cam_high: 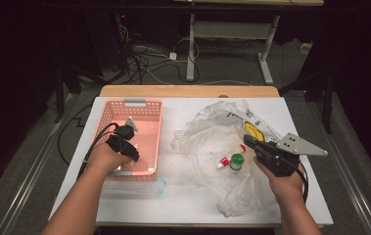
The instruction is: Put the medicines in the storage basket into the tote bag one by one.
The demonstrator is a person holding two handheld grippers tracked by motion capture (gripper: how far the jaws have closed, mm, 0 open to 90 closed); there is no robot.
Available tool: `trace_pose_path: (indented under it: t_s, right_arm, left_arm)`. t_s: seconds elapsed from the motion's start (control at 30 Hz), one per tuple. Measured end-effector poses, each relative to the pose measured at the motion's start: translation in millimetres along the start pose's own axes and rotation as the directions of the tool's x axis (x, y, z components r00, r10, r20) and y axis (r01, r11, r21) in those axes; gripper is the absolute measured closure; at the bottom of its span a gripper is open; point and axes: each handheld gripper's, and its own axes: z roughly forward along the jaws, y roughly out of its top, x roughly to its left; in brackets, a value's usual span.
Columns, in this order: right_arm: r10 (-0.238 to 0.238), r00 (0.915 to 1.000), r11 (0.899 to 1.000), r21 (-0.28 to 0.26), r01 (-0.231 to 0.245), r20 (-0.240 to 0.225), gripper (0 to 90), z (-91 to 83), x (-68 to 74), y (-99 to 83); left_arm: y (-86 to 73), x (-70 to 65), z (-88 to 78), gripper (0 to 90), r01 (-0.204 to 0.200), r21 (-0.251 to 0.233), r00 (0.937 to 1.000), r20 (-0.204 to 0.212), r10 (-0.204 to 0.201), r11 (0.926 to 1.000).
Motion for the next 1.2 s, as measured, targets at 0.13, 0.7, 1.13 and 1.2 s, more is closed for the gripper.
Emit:
trace_pose_path:
  t_s: [0.13, 0.7, 1.13, 1.2]
  right_arm:
    - [0.001, 1.0, 1.0, 0.0, -0.001, 0.005, 90.0, 0.3, 0.6, 0.0]
    - [0.004, 1.0, 1.0, 0.0, -0.004, 0.001, 90.0, -0.7, 0.3, 0.5]
    - [-0.003, 1.0, 1.0, 0.002, 0.003, -0.002, 90.0, 0.5, 1.1, -0.2]
    - [-0.001, 1.0, 1.0, 0.006, 0.001, -0.001, 90.0, 1.0, 1.6, -0.6]
  left_arm:
    - [1.1, -1.3, 0.5, 55.2, -0.001, 0.003, 0.9999, -0.01, 0.001, 1.0]
    - [-18.0, -8.5, -21.9, 57.8, -0.076, -0.229, 0.9971, -0.013, 0.075, 0.9704]
    - [-58.3, -20.8, -34.8, 57.8, -0.12, -0.481, 0.9914, -0.011, 0.131, 0.8688]
    - [-64.6, -24.4, -35.0, 57.8, -0.127, -0.521, 0.9896, -0.008, 0.144, 0.8438]
